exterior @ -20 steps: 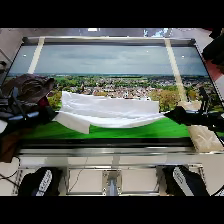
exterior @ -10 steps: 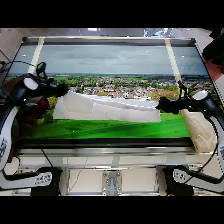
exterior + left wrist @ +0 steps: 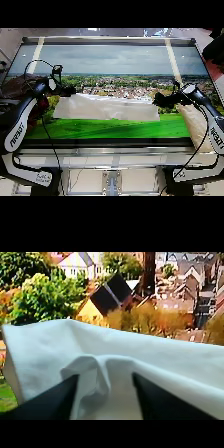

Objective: Fold the shirts.

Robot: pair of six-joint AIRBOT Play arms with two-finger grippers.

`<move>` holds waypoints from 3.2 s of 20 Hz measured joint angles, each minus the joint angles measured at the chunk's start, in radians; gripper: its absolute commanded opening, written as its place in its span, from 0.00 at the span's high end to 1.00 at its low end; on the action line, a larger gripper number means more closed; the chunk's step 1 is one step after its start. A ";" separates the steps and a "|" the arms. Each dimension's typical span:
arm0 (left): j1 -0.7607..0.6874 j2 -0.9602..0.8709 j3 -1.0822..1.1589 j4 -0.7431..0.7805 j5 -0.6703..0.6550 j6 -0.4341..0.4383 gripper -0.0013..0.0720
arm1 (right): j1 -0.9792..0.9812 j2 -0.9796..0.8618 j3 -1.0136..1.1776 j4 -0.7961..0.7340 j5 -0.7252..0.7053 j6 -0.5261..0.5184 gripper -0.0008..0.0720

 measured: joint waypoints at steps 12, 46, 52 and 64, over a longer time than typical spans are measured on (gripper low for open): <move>-0.014 0.242 0.004 -0.026 0.142 -0.010 0.13 | -0.259 0.173 0.053 -0.249 0.375 0.031 0.32; -0.407 0.017 0.004 -0.043 0.064 -0.002 0.97 | -0.059 0.057 0.232 0.402 0.501 -0.192 0.97; -0.627 -0.064 0.010 -0.044 0.150 -0.002 0.97 | -0.058 0.192 0.459 0.213 0.672 -0.014 0.97; -0.247 0.350 0.070 0.038 0.203 -0.003 0.97 | 0.396 0.070 0.577 0.153 0.374 0.145 0.96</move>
